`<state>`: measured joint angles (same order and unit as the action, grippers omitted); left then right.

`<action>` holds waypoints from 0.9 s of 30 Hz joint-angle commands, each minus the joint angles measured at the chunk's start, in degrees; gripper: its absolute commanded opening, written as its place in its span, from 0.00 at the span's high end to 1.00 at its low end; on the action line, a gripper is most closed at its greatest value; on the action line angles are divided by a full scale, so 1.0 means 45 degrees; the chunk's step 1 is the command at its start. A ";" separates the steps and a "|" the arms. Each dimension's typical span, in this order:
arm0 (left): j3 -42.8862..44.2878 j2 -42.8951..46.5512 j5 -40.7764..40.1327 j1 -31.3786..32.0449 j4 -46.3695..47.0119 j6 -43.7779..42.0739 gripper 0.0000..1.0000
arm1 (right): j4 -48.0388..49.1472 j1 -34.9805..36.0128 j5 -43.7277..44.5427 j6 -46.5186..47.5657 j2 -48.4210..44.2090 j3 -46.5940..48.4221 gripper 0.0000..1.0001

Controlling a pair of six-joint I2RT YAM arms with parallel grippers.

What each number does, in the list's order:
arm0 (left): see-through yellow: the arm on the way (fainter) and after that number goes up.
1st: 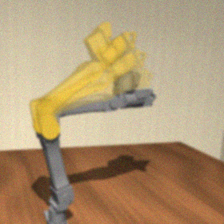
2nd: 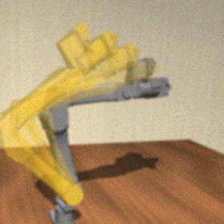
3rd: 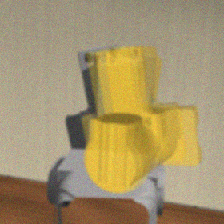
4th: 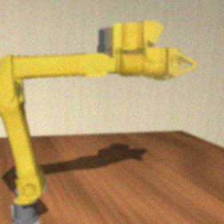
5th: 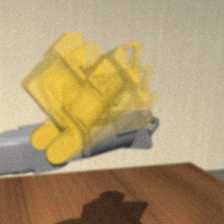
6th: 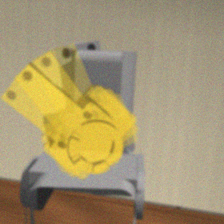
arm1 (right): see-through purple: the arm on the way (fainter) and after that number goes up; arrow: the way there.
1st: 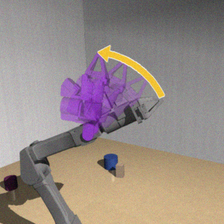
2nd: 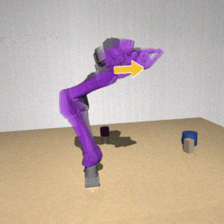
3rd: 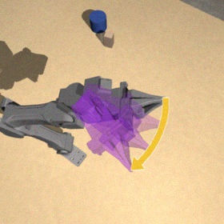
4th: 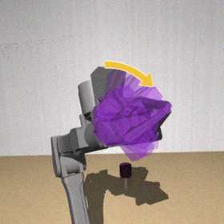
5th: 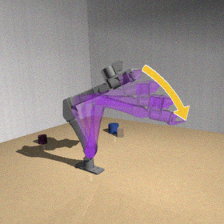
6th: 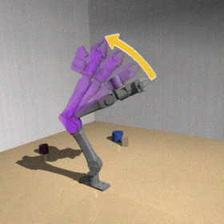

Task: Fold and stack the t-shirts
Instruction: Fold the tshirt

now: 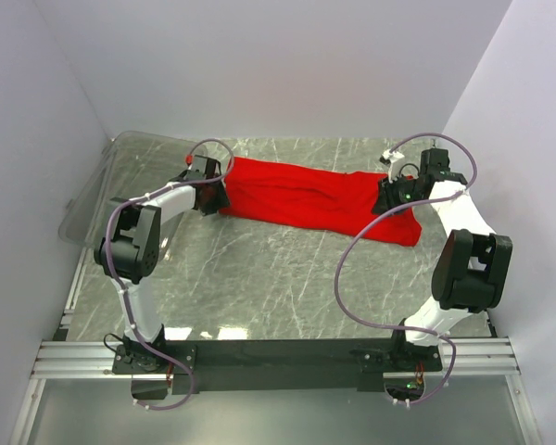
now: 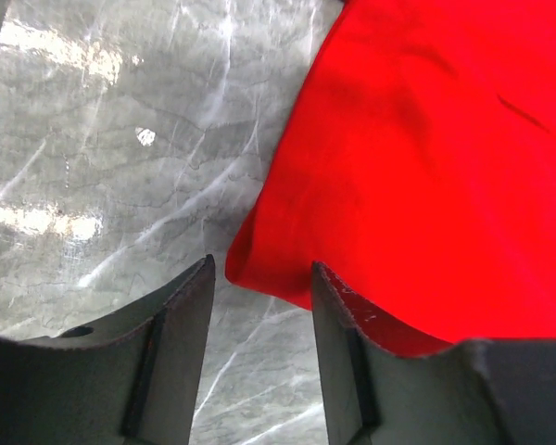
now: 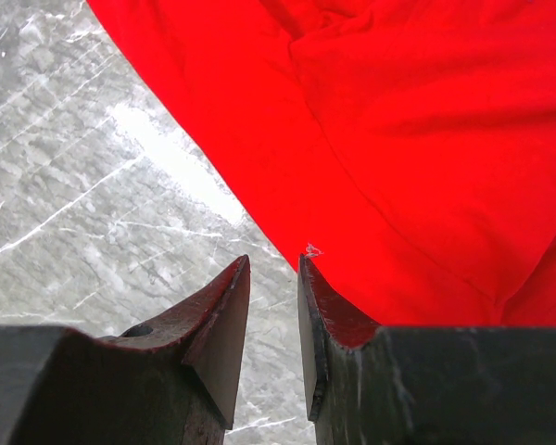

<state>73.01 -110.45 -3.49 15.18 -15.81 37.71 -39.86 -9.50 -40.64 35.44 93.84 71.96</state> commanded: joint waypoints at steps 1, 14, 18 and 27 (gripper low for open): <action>0.0337 -0.0083 -0.0280 0.0006 -0.0158 -0.0373 0.50 | 0.0146 -0.0018 -0.0304 -0.0122 -0.0561 0.0219 0.65; -0.0070 0.0734 0.0266 0.0220 -0.0295 -0.0705 0.99 | 0.0087 -0.0038 -0.0226 0.0034 -0.0971 0.0024 0.65; -0.1788 0.2101 0.0501 0.0435 -0.0197 -0.0744 0.99 | 0.0107 -0.0038 -0.0343 0.0034 -0.1069 -0.0054 0.65; -0.5127 0.5305 0.1494 0.1664 -0.0859 -0.0393 0.99 | -0.0069 -0.0038 -0.0577 0.0191 -0.1088 -0.0093 0.65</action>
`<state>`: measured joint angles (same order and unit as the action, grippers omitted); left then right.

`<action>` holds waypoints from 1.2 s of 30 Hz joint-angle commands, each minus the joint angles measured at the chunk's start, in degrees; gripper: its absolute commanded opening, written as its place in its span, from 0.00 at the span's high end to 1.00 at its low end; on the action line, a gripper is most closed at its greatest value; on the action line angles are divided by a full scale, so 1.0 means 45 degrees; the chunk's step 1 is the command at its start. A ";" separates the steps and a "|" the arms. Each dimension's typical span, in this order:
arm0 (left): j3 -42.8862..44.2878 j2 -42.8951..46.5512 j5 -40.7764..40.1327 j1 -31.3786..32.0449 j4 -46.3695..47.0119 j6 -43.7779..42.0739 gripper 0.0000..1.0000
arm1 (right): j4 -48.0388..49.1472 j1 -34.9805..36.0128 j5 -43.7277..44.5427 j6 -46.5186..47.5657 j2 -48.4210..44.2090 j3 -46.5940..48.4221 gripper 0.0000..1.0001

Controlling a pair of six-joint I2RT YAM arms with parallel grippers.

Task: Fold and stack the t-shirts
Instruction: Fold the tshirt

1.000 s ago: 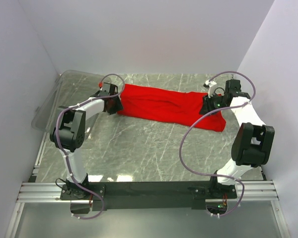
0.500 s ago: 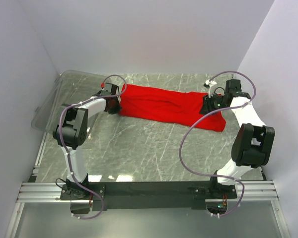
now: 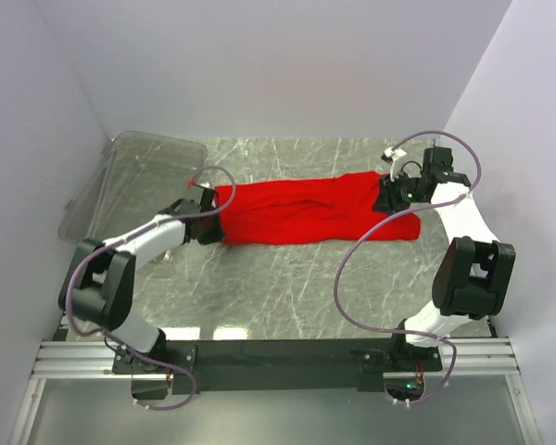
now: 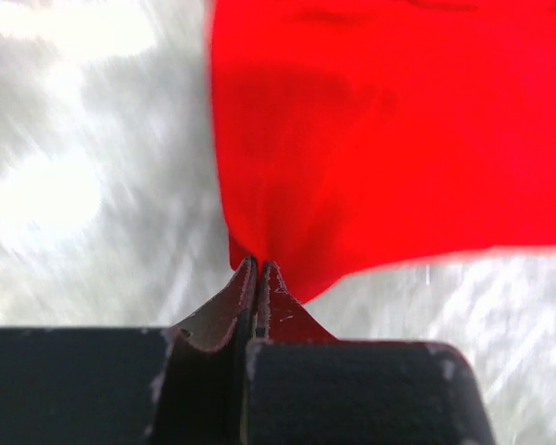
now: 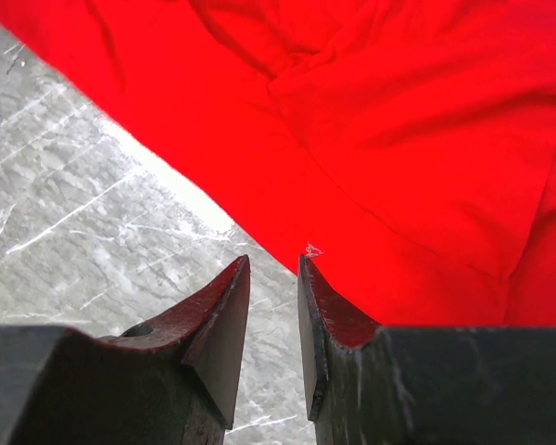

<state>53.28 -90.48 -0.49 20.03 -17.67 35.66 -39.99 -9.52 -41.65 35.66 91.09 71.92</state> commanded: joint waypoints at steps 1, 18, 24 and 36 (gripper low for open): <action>-0.0958 0.1312 0.0987 0.0800 -0.0757 0.0122 0.99 | -0.0020 -0.0033 -0.0335 0.0142 -0.0496 -0.0123 0.65; -0.3343 0.3874 0.3975 0.4396 -0.3219 0.1373 0.94 | 0.1521 -0.1224 0.1343 -0.2787 -0.0223 -0.0142 0.64; -0.2486 0.5825 0.3589 0.4455 -0.4566 0.0631 0.33 | 0.1796 -0.1537 0.2124 -0.3763 0.0089 -0.0182 0.63; -0.1079 0.5835 0.1282 0.0824 -0.3600 -0.0346 0.21 | 0.1172 -0.1830 0.3259 -0.4409 0.1710 0.1068 0.59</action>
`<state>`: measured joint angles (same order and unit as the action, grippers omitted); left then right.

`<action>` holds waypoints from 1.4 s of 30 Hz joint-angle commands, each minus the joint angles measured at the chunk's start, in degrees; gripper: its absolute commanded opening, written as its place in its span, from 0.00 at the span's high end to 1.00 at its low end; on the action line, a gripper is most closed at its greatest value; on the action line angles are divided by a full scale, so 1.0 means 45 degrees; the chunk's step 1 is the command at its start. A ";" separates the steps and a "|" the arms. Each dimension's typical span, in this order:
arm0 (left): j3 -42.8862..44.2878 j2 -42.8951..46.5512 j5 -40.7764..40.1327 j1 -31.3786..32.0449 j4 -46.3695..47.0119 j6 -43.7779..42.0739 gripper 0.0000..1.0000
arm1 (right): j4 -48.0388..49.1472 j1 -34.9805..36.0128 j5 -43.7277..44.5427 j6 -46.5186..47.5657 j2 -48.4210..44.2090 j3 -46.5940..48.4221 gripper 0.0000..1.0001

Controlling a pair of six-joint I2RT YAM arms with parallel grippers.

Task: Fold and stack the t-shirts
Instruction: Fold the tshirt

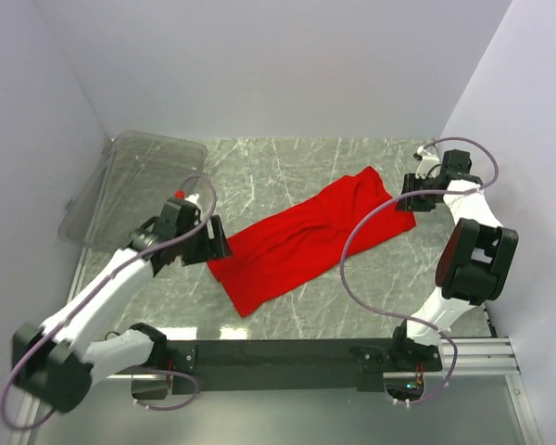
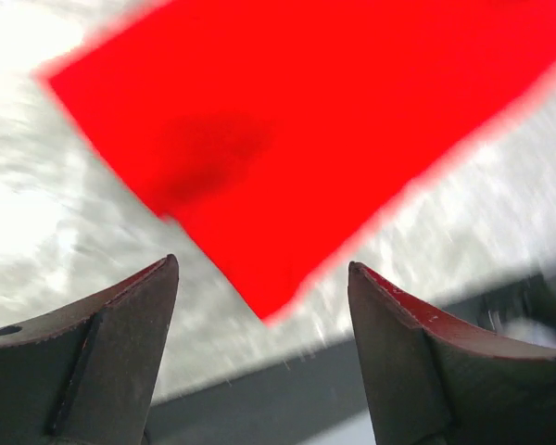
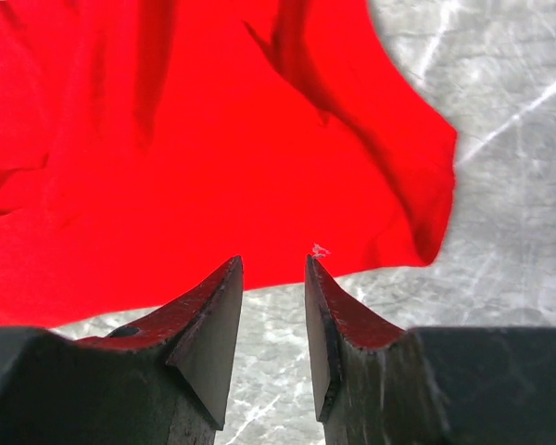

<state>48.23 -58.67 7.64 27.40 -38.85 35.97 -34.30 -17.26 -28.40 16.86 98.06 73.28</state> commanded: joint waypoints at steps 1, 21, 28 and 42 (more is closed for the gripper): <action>0.0296 -0.1683 -0.0603 -0.1144 0.1269 -0.0395 0.21 | -0.0130 -0.0111 0.0335 -0.0212 0.0239 0.0864 0.59; 0.4068 -0.6278 -0.0584 -0.2045 0.2052 -0.1918 0.24 | -0.1653 0.0143 0.3088 -0.1990 0.4028 0.4614 0.53; 0.3853 -0.5985 -0.0643 -0.2084 0.2188 -0.1801 0.23 | -0.2532 0.0631 0.3343 -0.1677 0.4984 0.5064 0.51; 0.4282 -0.6238 -0.0623 -0.2397 0.2129 -0.1996 0.23 | -0.2787 0.1529 0.5119 -0.1384 0.5805 0.5181 0.54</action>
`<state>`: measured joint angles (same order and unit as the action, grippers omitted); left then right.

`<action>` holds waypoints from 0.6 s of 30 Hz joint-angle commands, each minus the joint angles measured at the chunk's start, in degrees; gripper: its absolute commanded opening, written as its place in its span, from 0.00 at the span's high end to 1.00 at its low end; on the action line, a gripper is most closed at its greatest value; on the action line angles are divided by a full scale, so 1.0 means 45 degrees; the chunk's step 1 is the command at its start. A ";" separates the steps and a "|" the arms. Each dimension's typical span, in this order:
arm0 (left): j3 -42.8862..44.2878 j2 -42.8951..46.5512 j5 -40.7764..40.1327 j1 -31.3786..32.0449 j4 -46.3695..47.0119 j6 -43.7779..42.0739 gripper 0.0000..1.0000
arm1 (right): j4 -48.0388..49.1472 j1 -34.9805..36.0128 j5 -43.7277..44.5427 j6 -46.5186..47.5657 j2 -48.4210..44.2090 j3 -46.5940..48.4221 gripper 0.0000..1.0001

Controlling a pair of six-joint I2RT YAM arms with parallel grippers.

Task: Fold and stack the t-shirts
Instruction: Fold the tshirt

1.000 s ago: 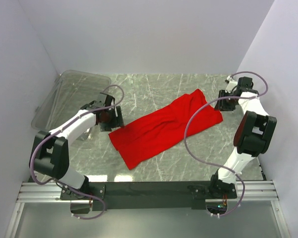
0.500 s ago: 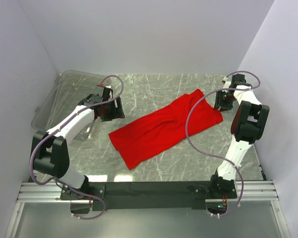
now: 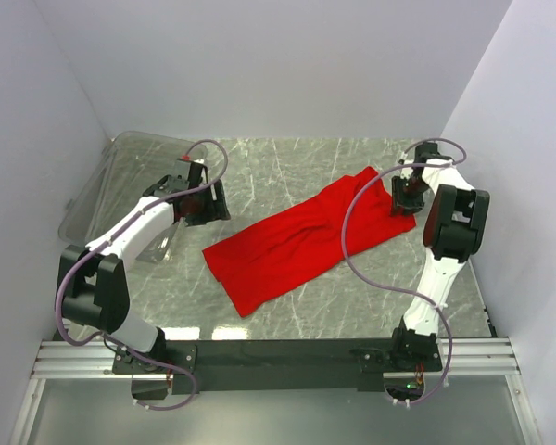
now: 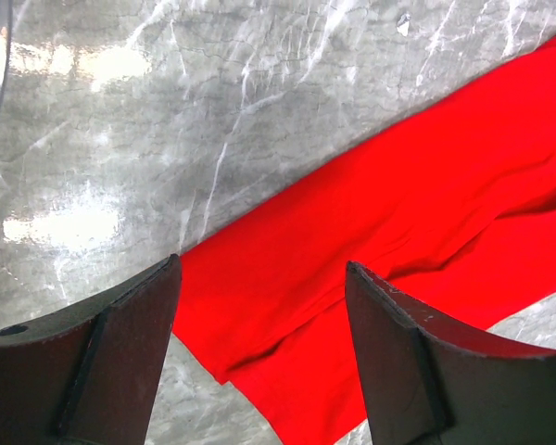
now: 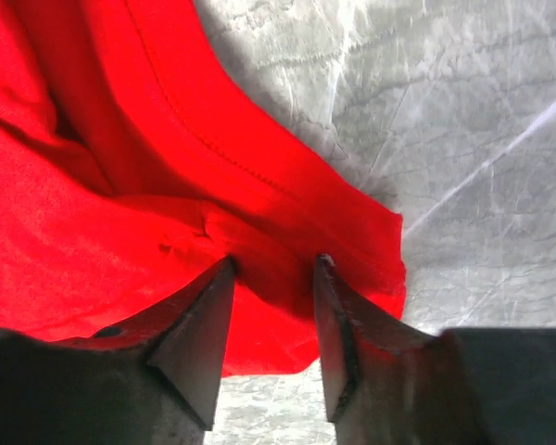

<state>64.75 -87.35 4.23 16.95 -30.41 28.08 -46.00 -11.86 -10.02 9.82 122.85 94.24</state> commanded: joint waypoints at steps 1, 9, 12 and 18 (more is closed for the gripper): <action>0.0650 0.0134 0.0115 -0.0095 0.0235 -0.0243 0.23 | -0.0208 0.0408 0.1132 0.0238 0.0376 0.0601 0.56; 0.0631 0.0290 0.0056 -0.0192 0.0157 -0.0204 0.23 | -0.0072 0.0623 0.1153 0.0531 0.0708 0.1089 0.99; 0.0592 0.0349 0.0076 -0.0231 0.0138 -0.0184 0.23 | -0.0032 0.0623 0.1172 0.0668 0.0902 0.1653 1.00; 0.0708 0.0251 0.0232 -0.0271 0.0099 -0.0165 0.23 | -0.0402 0.0623 0.1951 0.0922 0.2286 0.4771 1.00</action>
<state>65.56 -87.35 4.25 15.97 -30.68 28.08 -48.60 -9.02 -4.62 12.78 130.47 107.33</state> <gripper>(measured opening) 0.766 0.015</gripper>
